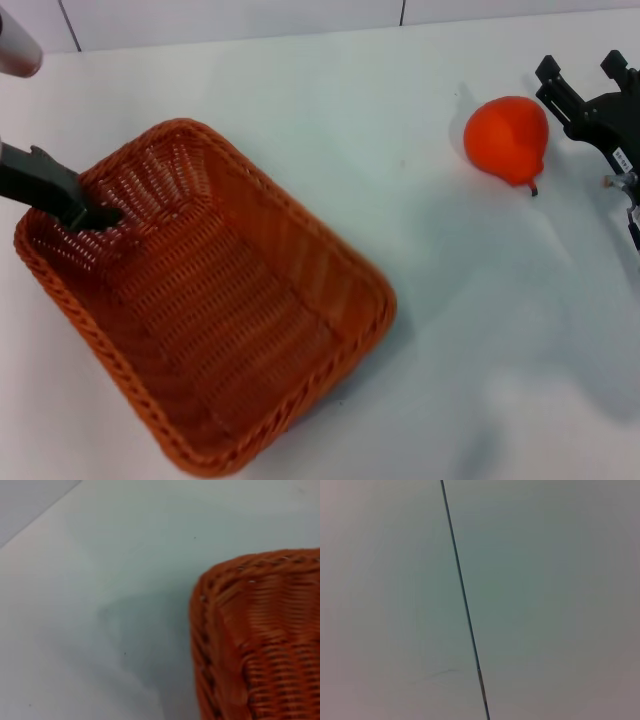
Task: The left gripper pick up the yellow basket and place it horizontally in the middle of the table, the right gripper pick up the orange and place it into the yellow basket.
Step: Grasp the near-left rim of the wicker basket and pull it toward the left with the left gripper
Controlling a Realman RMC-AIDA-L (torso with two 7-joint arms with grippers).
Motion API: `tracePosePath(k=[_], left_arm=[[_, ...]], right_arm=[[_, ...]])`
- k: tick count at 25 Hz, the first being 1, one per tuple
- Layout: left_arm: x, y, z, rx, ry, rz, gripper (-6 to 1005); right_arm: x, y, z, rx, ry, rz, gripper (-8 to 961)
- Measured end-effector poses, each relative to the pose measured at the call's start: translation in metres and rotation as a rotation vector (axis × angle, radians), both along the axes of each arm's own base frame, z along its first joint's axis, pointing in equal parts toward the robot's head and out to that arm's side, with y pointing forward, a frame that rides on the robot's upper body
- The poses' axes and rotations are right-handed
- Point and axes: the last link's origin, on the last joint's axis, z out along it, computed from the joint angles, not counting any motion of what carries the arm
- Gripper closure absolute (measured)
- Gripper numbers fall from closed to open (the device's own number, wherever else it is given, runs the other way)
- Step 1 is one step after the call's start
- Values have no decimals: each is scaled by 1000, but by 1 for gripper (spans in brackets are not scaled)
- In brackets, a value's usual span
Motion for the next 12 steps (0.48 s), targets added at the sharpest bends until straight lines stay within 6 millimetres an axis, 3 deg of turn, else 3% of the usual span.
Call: tracePosePath(k=[12], left_arm=[[2, -2, 5, 17, -10, 13, 785]], right_arm=[[0, -1, -1, -11, 16, -2, 18]])
